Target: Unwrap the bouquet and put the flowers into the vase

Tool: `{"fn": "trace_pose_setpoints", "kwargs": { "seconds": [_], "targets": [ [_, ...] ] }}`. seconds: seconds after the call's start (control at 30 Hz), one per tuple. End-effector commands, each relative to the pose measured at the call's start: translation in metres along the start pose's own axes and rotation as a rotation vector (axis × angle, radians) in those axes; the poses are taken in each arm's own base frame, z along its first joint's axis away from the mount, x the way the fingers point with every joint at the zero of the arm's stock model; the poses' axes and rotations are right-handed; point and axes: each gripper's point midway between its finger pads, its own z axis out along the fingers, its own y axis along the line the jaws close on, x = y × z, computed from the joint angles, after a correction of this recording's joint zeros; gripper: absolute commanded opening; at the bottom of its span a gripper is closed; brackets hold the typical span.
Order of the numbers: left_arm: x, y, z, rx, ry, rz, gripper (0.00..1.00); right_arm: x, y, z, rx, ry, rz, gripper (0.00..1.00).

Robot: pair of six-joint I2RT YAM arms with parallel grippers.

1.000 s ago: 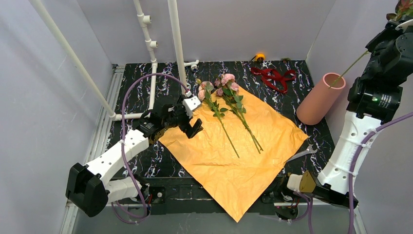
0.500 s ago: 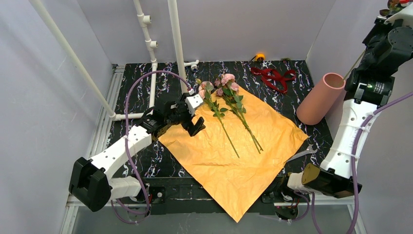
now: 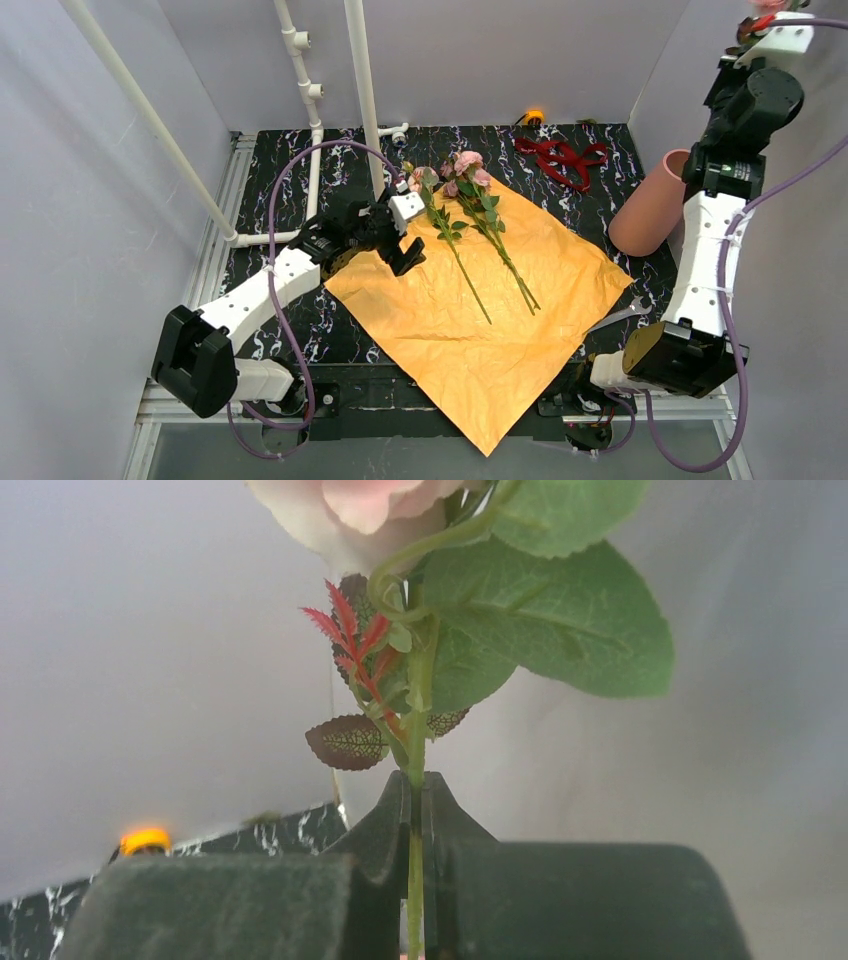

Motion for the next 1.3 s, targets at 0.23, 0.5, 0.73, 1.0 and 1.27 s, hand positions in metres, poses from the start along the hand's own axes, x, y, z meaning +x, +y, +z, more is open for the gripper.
{"fn": "trace_pose_setpoints", "kwargs": {
  "seconds": [0.23, 0.5, 0.73, 1.0, 1.27],
  "targets": [
    [-0.027, 0.009, -0.004, 0.019, -0.031, -0.005, 0.98, 0.067, 0.025, -0.003, 0.006, 0.11, -0.023, 0.01],
    [-0.027, 0.013, -0.001, 0.009, -0.026, -0.03, 0.98, 0.124, 0.03, -0.017, -0.001, 0.245, -0.071, 0.1],
    [-0.028, 0.014, 0.001, 0.012, -0.022, -0.046, 0.98, 0.147, 0.022, -0.035, 0.027, 0.341, -0.094, 0.13],
    [-0.032, 0.015, 0.002, 0.015, -0.027, -0.045, 0.98, 0.15, 0.021, -0.062, 0.009, 0.423, -0.083, 0.44],
    [-0.031, 0.012, 0.002, 0.027, -0.031, -0.057, 0.98, 0.127, 0.018, -0.093, -0.03, 0.439, -0.078, 0.65]
  ]
}}
